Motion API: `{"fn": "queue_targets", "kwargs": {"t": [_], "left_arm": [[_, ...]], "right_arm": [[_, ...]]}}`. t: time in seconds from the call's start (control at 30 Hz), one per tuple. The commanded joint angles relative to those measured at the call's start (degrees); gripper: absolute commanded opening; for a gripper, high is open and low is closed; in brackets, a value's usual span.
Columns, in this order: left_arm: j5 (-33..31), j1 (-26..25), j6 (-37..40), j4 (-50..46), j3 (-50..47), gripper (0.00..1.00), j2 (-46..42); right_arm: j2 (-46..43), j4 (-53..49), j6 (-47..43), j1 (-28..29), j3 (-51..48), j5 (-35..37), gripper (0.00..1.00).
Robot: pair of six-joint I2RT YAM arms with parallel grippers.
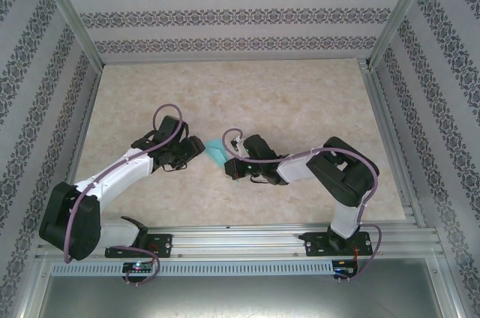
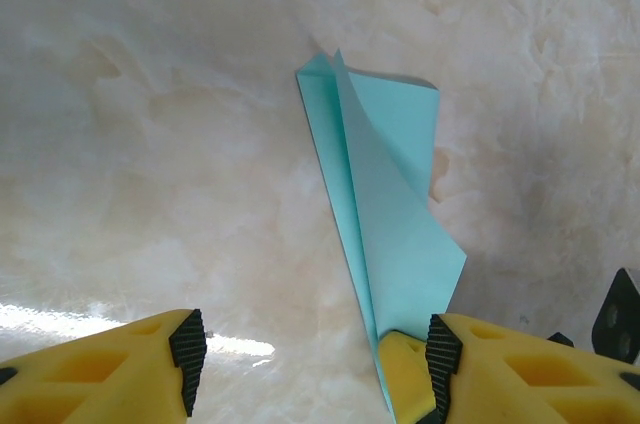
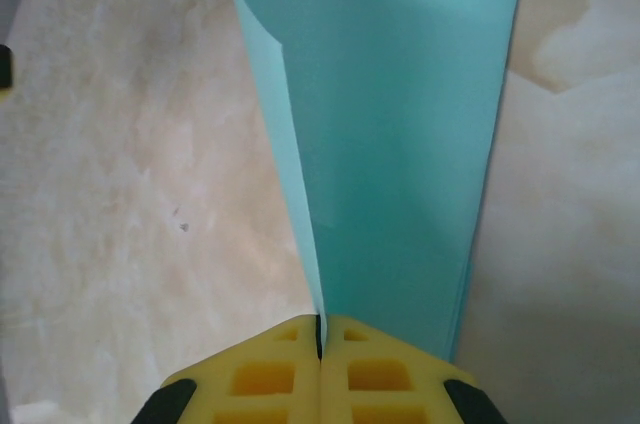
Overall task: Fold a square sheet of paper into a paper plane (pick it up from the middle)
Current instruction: Fold the wing for the fifth time at the center of the table.
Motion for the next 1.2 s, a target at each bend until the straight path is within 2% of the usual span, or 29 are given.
{"fn": "queue_targets", "kwargs": {"t": [0.0,0.23,0.47,0.67,1.17], "left_arm": [[2.1,0.9,1.7,2.9,-0.9,0.62,1.4],[7.6,0.8,2.6,8.8,-1.3,0.57,4.7],[12.5,0.6,3.2,14.5,-1.6,0.56,7.9],[16.9,-0.5,2.3,20.5,-1.0,0.56,11.6],[19.1,-3.0,2.9,27.6,0.8,0.53,18.0]], "right_arm": [[1.8,3.7,5.4,-1.4,-0.2,-6.2,0.0],[4.2,6.2,10.8,-3.4,0.3,-11.1,0.0],[6.3,17.6,19.5,-6.0,-2.1,-15.3,0.0],[6.9,16.0,21.1,-6.8,-2.1,-15.3,0.0],[8.4,14.9,30.1,-9.0,-2.8,-15.4,0.0]]}}
